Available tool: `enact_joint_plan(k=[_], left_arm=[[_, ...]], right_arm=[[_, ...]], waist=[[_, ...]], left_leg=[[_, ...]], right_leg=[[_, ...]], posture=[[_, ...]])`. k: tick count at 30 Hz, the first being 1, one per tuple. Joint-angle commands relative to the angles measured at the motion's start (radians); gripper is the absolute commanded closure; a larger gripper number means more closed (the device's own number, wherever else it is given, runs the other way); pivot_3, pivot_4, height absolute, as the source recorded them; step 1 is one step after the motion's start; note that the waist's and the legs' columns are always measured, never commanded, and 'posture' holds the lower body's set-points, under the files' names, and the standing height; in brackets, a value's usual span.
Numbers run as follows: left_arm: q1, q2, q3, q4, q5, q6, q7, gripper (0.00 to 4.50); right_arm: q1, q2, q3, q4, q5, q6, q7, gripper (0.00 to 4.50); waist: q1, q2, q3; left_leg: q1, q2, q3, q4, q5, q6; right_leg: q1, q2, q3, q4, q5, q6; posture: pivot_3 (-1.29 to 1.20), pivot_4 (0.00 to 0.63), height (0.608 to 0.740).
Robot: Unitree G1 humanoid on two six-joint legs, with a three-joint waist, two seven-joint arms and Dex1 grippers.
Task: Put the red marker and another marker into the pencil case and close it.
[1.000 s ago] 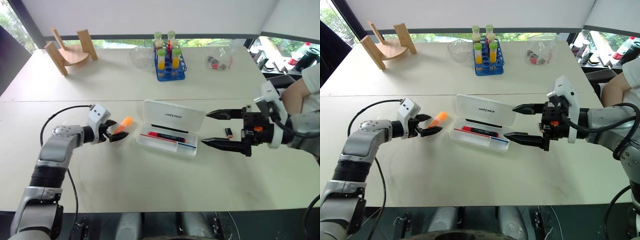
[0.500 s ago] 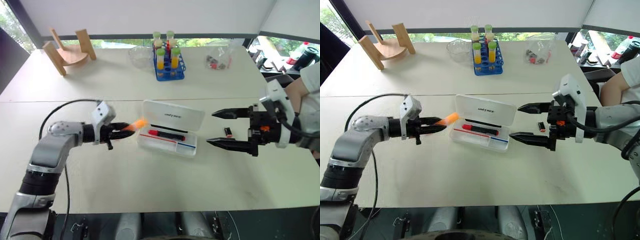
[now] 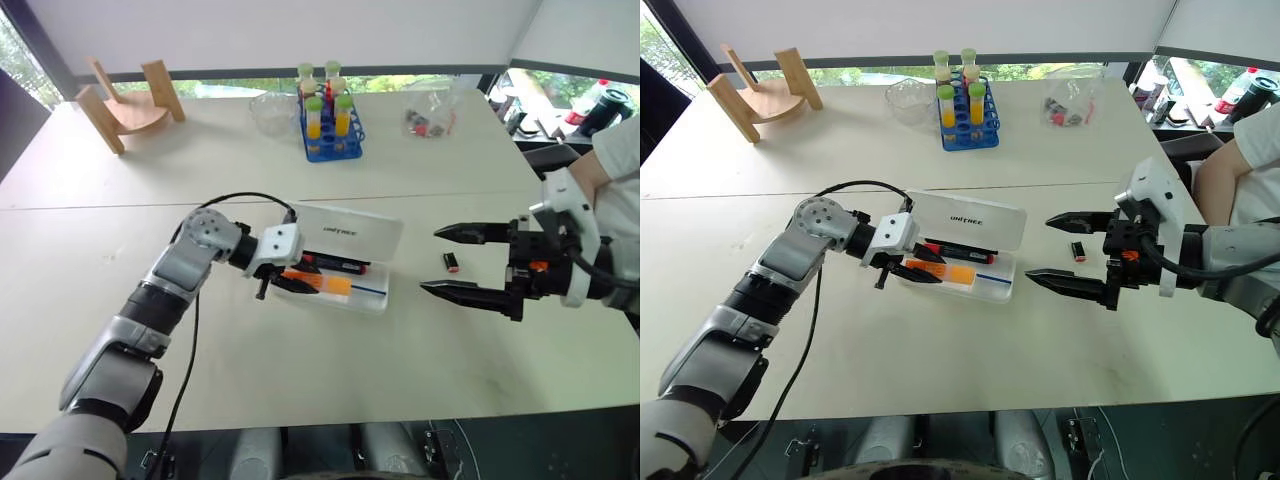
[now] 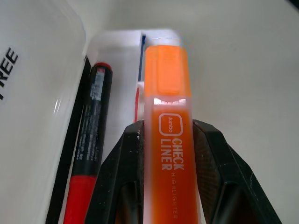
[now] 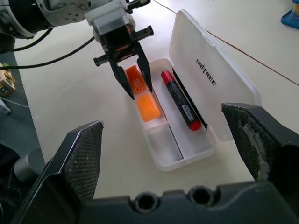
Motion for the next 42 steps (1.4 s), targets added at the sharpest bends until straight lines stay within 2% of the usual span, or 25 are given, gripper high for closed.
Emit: enact_joint_plan(k=[1, 7, 8, 10, 12, 15, 20, 24, 28, 31, 38, 42], left_arm=[[-0.036, -0.008, -0.005, 0.048, 0.037, -0.078, -0.013, 3.15], [-0.038, -0.011, 0.010, 0.048, 0.027, -0.060, -0.035, 0.25], [-0.038, -0.004, 0.018, 0.037, 0.022, -0.050, -0.037, 0.05], [-0.027, 0.010, 0.062, -0.016, -0.023, 0.006, -0.026, 0.05], [0.001, 0.041, 0.142, -0.137, -0.129, 0.153, -0.016, 0.05], [0.095, 0.120, 0.308, -0.357, -0.315, 0.394, 0.044, 0.05], [0.283, 0.247, 0.525, -0.635, -0.520, 0.660, 0.162, 0.05], [0.411, 0.300, 0.666, -0.774, -0.644, 0.788, 0.260, 0.05], [0.500, 0.318, 0.750, -0.852, -0.700, 0.826, 0.338, 0.05], [0.538, 0.323, 0.796, -0.890, -0.741, 0.846, 0.389, 0.00], [0.585, 0.357, 0.818, -0.902, -0.755, 0.827, 0.430, 0.00], [0.568, 0.362, 0.803, -0.880, -0.750, 0.808, 0.443, 0.00]], right_arm=[[0.009, -0.011, -0.053, -0.038, 0.026, 0.002, -0.020, 0.00], [0.026, -0.009, -0.056, -0.044, 0.033, -0.001, -0.040, 0.00], [0.027, -0.008, -0.051, -0.041, 0.030, -0.002, -0.042, 0.00], [0.032, 0.000, -0.032, -0.027, 0.012, -0.007, -0.054, 0.00], [0.047, 0.011, 0.006, -0.007, -0.041, -0.018, -0.082, 0.00], [0.061, 0.039, 0.133, 0.079, -0.232, -0.071, -0.197, 0.00], [-0.035, 0.166, 0.258, 0.262, -0.368, -0.040, -0.349, 0.00], [-0.106, 0.260, 0.328, 0.393, -0.467, -0.030, -0.429, 0.00], [-0.133, 0.307, 0.376, 0.496, -0.539, -0.017, -0.455, 0.00], [-0.120, 0.314, 0.392, 0.529, -0.570, -0.009, -0.447, 0.93], [-0.092, 0.319, 0.372, 0.503, -0.554, 0.032, -0.411, 4.48], [-0.083, 0.314, 0.338, 0.417, -0.505, 0.028, -0.348, 4.48]], waist=[[0.002, 0.000, 0.000], [0.002, 0.000, 0.000], [0.002, 0.000, 0.000], [0.001, 0.000, 0.000], [-0.003, -0.001, 0.000], [-0.009, -0.001, 0.000], [-0.014, 0.000, 0.001], [-0.009, 0.000, 0.001], [0.001, 0.000, 0.001], [0.000, -0.001, 0.001], [0.001, -0.003, 0.000], [0.005, -0.003, 0.000]], left_leg=[[0.000, 0.000, 0.000, 0.000, 0.000, 0.000], [0.000, 0.000, 0.000, 0.000, 0.000, 0.000], [0.000, 0.000, 0.000, 0.000, 0.000, 0.000], [0.000, 0.000, 0.000, 0.000, 0.000, 0.000], [-0.001, 0.000, 0.000, 0.000, 0.000, 0.000], [-0.001, 0.002, 0.000, 0.000, 0.000, 0.000], [0.000, 0.002, 0.000, 0.000, 0.000, 0.000], [0.000, 0.002, 0.000, 0.000, 0.000, -0.001], [0.000, 0.001, 0.000, -0.001, 0.000, -0.001], [0.000, 0.001, 0.000, 0.000, 0.000, -0.001], [0.003, 0.001, 0.000, 0.000, 0.000, -0.001], [0.002, 0.001, -0.001, 0.000, 0.000, -0.001]], right_leg=[[0.000, 0.000, 0.000, 0.000, 0.000, 0.000], [0.000, 0.000, 0.000, 0.000, 0.000, 0.000], [0.000, 0.000, 0.000, 0.000, 0.000, 0.000], [0.000, 0.000, 0.000, 0.000, 0.000, 0.000], [0.000, 0.000, 0.000, 0.000, 0.000, 0.000], [-0.001, 0.000, 0.000, 0.001, 0.000, 0.000], [-0.001, 0.000, 0.001, 0.001, 0.000, 0.000], [-0.001, -0.001, 0.000, 0.001, 0.000, 0.000], [-0.001, -0.001, 0.000, 0.001, 0.000, 0.000], [0.000, -0.001, 0.000, 0.001, 0.000, 0.000], [0.003, -0.001, 0.000, 0.000, 0.000, 0.000], [0.003, -0.001, -0.001, 0.000, 0.000, 0.000]], posture=[[0.00, 0.150, 0.740], [0.00, 0.150, 0.740], [0.00, 0.150, 0.740], [0.00, 0.150, 0.740], [0.00, 0.150, 0.740], [0.00, 0.150, 0.740], [0.00, 0.150, 0.740], [0.00, 0.150, 0.740], [0.00, 0.150, 0.740], [0.00, 0.150, 0.740], [0.00, 0.150, 0.740], [0.00, 0.150, 0.740]])
